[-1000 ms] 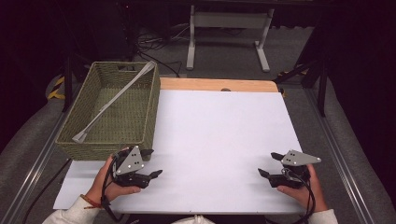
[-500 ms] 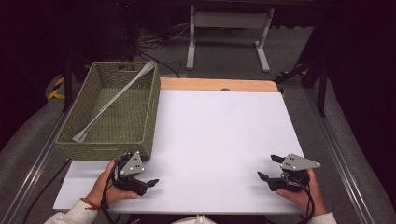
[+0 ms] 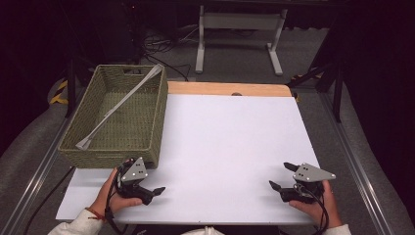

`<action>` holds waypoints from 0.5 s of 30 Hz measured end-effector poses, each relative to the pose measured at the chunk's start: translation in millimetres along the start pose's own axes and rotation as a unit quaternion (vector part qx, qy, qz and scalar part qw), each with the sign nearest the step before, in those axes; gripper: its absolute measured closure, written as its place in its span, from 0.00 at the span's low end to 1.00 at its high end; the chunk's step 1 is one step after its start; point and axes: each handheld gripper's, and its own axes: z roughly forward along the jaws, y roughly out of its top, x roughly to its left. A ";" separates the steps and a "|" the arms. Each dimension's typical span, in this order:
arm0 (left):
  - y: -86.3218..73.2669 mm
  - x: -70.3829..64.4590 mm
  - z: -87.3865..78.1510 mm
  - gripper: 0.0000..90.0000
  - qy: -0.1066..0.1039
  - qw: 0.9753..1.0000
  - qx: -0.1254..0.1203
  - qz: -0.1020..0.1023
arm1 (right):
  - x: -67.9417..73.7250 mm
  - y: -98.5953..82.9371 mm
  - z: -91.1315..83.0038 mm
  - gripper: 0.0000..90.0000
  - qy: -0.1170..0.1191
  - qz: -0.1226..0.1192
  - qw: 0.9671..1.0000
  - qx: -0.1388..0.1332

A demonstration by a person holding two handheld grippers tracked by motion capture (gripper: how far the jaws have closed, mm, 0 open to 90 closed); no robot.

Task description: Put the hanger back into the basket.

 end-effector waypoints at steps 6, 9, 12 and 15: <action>0.3 -0.7 1.0 0.11 -0.003 1.000 -0.001 0.000 | 0.6 -0.2 1.1 0.22 0.003 -0.002 1.000 -0.001; 0.2 -1.5 1.8 0.11 -0.008 1.000 0.001 0.001 | 1.1 0.1 1.3 0.22 0.004 -0.003 1.000 -0.001; 0.9 -2.2 2.2 0.11 -0.010 1.000 0.002 0.004 | 0.9 0.2 1.1 0.22 0.005 -0.003 1.000 -0.001; 1.3 -2.6 3.0 0.11 -0.011 1.000 0.003 0.006 | 0.9 0.3 1.7 0.22 0.004 -0.003 1.000 -0.001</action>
